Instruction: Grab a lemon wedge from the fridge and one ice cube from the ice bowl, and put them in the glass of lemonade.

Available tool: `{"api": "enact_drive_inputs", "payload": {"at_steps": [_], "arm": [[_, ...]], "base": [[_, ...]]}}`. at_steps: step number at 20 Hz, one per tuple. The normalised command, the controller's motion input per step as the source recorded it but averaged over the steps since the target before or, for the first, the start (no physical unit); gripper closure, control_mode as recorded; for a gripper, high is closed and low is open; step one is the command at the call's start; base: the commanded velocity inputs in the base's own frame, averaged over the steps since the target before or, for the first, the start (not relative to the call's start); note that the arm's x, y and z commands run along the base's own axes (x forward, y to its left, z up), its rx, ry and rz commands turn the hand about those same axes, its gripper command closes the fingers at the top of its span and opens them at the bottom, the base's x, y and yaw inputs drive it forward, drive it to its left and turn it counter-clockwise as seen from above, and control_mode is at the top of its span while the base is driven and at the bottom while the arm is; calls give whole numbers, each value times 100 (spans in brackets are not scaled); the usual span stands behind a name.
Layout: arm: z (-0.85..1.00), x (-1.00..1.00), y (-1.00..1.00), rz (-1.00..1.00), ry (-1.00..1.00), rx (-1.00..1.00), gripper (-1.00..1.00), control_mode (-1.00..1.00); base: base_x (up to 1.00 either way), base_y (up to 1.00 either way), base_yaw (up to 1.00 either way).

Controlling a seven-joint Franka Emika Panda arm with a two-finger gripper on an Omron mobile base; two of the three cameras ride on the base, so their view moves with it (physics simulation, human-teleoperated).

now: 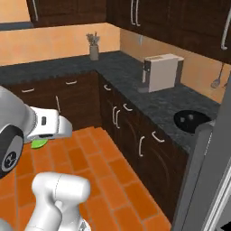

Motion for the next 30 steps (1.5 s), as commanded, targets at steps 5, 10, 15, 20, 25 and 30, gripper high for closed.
{"api": "enact_drive_inputs", "payload": {"at_steps": [5,10,15,20,25,30], "arm": [[0,0,0,0,0,0,100,100],[0,0,0,0,0,0,100,100],[0,0,0,0,0,0,100,100],[0,0,0,0,0,0,100,100],[0,0,0,0,0,0,100,100],[0,0,0,0,0,0,100,100]], "base": [[19,0,-89],[25,28,-88],[92,72,-43],[47,69,-63],[63,35,-64],[75,0,-8]]}}
